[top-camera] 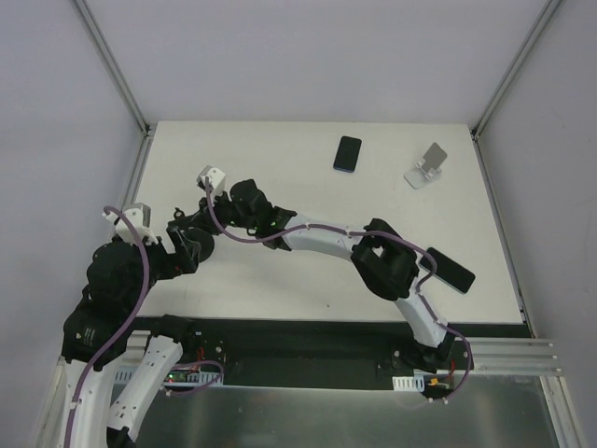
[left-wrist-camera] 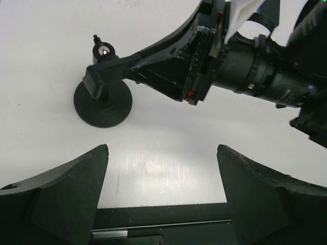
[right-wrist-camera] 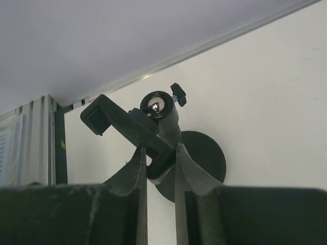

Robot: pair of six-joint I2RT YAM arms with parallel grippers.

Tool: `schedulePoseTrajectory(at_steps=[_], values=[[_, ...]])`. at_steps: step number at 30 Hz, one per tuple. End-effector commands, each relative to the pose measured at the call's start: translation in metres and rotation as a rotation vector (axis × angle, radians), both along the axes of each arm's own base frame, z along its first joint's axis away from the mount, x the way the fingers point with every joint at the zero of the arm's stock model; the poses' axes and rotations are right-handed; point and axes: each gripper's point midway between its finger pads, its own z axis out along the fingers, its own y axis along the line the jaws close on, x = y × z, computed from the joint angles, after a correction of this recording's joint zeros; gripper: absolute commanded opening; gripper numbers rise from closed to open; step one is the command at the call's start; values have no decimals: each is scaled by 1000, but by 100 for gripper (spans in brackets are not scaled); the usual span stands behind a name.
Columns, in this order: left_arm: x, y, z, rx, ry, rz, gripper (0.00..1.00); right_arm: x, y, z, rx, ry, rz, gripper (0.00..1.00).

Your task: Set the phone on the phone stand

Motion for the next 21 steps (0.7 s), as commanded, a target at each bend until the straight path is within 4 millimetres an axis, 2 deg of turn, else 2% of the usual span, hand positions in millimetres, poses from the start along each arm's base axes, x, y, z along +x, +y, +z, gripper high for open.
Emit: schedulePoseTrajectory(at_steps=[1,2,3,4,5,6,7,8,9,10,11,12,13,15,16,18,21], values=[[25,-25,16,-62,-68,-99,86,11,-45,59,40,-115,-30,1],[30,-33,16,-74,-57,-131,85,13,-52,61,36,-120,-37,1],[37,-37,21,-86,-78,-142,84,14,-63,71,45,-127,-41,1],[45,-41,20,-92,-66,-152,84,26,-76,71,42,-126,-67,1],[49,-46,22,-100,-70,-174,83,28,-87,55,11,-107,-77,1],[54,-50,24,-107,-73,-189,82,31,-99,66,19,-119,-96,1],[67,-55,30,-116,-92,-199,82,42,-111,66,15,-127,-124,1],[72,-62,32,-130,-95,-227,82,44,-123,49,-15,-110,-140,1],[80,-66,36,-136,-106,-239,82,47,-132,57,2,-113,-156,1],[89,-70,44,-143,-135,-254,82,60,-146,59,18,-108,-194,1],[101,-75,40,-143,-112,-263,82,64,-153,58,32,-86,-213,1],[107,-78,46,-151,-120,-275,82,70,-167,54,28,-76,-241,1],[120,-83,45,-156,-108,-283,81,72,-171,54,32,-82,-253,1],[129,-93,54,-165,-121,-330,80,78,-178,51,14,-97,-281,1],[137,-97,47,-166,-96,-340,79,79,-180,48,1,-86,-287,1],[143,-101,49,-151,-104,-372,78,83,-182,45,-15,-64,-303,1],[146,-106,28,-110,-64,-430,78,86,-188,42,-80,-65,-319,1]])
